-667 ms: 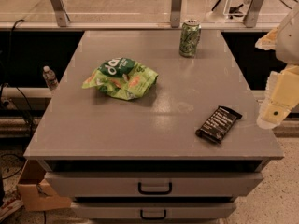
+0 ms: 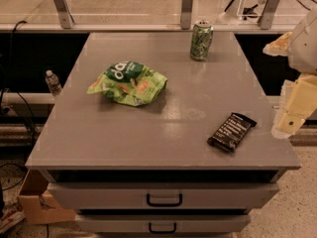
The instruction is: Move rxbar chocolate near green rice chip bag
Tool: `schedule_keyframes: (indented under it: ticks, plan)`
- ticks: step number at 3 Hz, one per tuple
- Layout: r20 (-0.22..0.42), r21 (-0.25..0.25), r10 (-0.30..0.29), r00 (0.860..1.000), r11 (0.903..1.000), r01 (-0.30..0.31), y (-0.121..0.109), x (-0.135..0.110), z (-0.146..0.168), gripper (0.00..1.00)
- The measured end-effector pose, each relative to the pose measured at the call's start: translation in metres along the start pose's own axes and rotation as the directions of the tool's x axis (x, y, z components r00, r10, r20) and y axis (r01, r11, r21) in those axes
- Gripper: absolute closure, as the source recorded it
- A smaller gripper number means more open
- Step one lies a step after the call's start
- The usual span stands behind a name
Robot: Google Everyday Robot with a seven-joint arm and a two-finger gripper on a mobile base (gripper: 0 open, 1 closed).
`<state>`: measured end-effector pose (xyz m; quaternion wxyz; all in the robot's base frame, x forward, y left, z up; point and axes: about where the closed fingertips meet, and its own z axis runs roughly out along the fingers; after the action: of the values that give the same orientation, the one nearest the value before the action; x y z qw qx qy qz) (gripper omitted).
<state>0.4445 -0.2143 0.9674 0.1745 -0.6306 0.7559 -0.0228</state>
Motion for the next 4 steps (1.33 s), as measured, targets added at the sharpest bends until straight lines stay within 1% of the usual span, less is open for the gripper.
schedule_keyframes:
  ticks: [1,2,3,4]
  plan:
    - [0.126,-0.073,-0.122,0.984,0.9886,0.132,-0.002,-0.004,0.040,0.00]
    - [0.228,-0.142,-0.232,0.946,0.9529,0.268,-0.001,-0.010,0.078,0.00]
    - [0.271,-0.177,-0.301,0.914,0.9183,0.354,0.000,-0.017,0.102,0.00]
    - [0.261,-0.210,-0.346,0.901,0.8909,0.403,0.002,-0.019,0.121,0.00]
